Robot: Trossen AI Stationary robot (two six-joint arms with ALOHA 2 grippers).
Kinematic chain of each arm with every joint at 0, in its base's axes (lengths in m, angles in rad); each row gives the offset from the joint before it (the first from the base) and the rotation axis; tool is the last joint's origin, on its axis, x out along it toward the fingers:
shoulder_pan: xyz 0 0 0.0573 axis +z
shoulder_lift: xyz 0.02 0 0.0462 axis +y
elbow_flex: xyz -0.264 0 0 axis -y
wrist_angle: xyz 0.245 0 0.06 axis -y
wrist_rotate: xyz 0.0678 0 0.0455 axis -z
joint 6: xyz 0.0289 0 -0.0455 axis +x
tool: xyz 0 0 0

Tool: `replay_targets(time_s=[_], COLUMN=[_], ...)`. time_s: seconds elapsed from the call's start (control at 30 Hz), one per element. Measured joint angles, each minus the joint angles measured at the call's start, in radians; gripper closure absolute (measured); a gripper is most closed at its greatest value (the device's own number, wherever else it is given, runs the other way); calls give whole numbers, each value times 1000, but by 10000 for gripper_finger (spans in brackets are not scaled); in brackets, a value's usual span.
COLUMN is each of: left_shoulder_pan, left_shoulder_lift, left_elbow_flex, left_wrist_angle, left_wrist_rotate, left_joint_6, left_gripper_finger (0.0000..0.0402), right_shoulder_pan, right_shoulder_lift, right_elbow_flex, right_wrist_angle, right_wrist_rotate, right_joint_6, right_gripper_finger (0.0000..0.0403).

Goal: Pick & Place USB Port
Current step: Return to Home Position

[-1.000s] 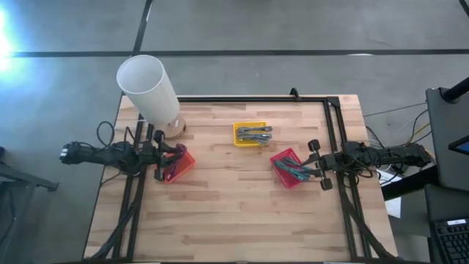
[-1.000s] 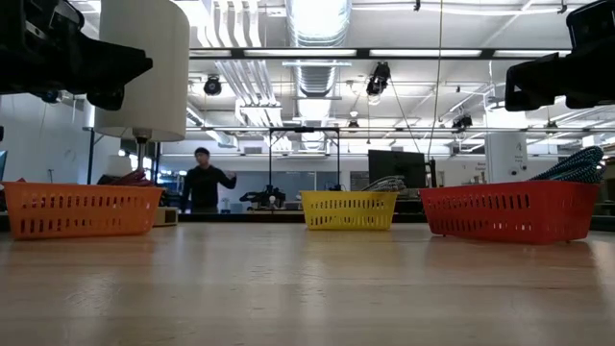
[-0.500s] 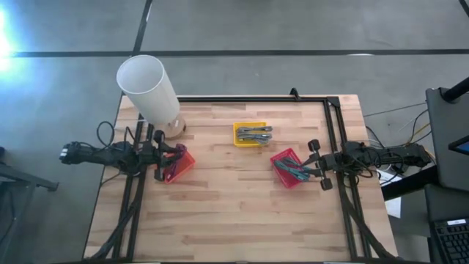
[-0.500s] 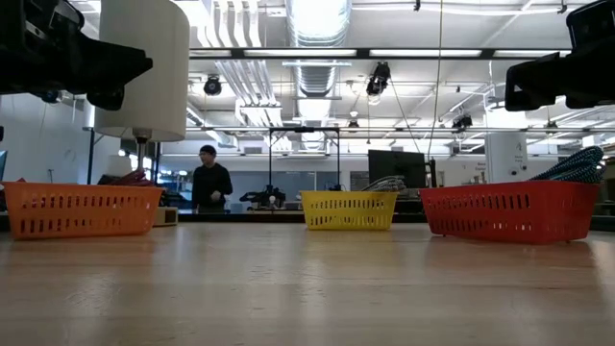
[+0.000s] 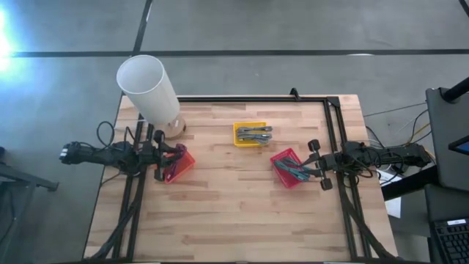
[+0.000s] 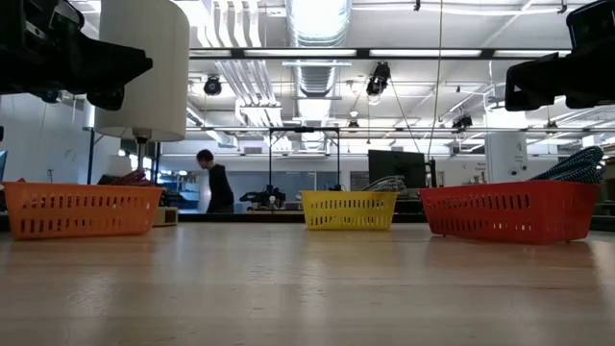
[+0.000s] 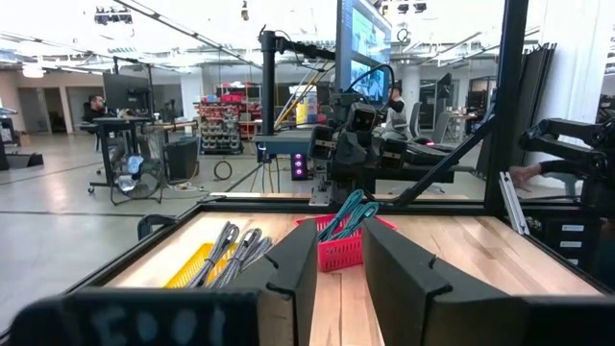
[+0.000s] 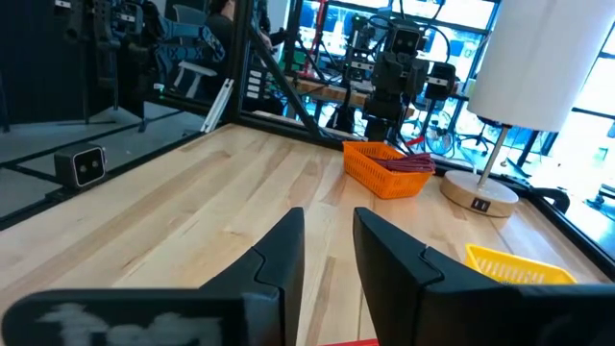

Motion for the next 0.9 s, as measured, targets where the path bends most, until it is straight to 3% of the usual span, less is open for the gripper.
replay_targets(time_s=[0.4, 0.9], left_shoulder_pan=[0, 0], left_shoulder_lift=[0, 0], left_elbow_flex=[0, 0], left_wrist_angle=[0, 0], left_wrist_rotate=[0, 0], left_joint_6=[0, 0], left_gripper_finger=[307, 307], right_shoulder_pan=[0, 0], right_shoulder_lift=[0, 0], right_elbow_flex=[0, 0], right_wrist_angle=[0, 0], right_wrist_rotate=[0, 0], right_joint_6=[0, 0], right_gripper_finger=[335, 314])
